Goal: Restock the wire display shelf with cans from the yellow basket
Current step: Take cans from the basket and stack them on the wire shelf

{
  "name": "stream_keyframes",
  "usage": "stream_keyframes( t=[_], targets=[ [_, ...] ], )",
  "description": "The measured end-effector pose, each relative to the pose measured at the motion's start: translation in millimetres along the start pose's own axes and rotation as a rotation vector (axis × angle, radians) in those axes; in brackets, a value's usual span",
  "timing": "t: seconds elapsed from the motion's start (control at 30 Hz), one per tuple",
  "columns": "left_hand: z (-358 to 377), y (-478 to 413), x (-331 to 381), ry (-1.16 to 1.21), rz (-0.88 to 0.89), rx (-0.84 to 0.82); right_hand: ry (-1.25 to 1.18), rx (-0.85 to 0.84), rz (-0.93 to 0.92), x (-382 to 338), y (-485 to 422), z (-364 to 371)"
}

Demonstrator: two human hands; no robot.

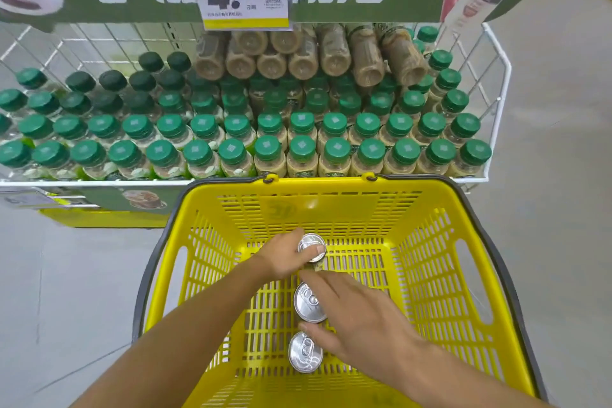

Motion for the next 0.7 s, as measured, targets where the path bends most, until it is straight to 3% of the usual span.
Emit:
stream_keyframes(
  t=[0.47, 0.7],
  targets=[
    [-23, 11, -2, 0.255, 0.078, 0.171, -0.156, -0.005, 0.036, 1, 0, -7],
    [-93, 68, 20, 0.373, 0.161, 0.197, -0.223, 0.150, 0.107, 12, 7, -84]
  ],
)
Point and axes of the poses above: each hand's wrist, its own y-axis away from the middle knuckle, its own z-axis out of the palm, x = y × z, the point moved 9 cm from there along -y, towards the middle knuckle, and after that the axes turned 5 degrees about -y, right-handed, at the moved point
